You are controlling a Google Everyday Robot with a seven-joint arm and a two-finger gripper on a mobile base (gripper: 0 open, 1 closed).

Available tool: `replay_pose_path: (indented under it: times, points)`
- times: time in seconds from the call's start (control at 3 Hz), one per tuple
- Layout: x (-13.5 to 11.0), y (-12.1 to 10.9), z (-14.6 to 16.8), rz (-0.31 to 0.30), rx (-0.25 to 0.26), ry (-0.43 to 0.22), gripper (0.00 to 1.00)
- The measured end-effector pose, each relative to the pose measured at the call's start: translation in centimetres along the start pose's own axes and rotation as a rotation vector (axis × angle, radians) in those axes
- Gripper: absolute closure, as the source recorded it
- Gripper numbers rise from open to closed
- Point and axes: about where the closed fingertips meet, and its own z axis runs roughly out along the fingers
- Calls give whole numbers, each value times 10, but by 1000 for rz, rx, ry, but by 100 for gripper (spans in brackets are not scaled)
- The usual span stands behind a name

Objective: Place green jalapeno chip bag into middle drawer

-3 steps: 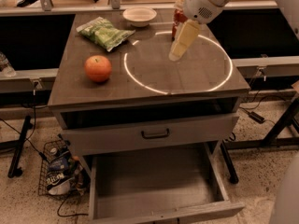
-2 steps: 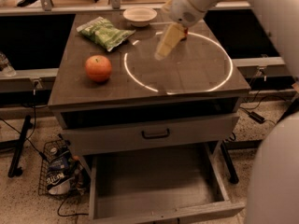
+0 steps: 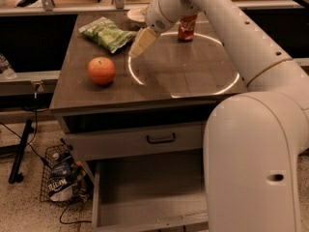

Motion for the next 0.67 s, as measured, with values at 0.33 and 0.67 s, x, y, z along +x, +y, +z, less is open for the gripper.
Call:
replay_pose_path:
  times: [0.33,0.67]
  points:
    - [-16,-16,40,40,11,-59,0]
    - [-22,-35,77,114,35,-87,0]
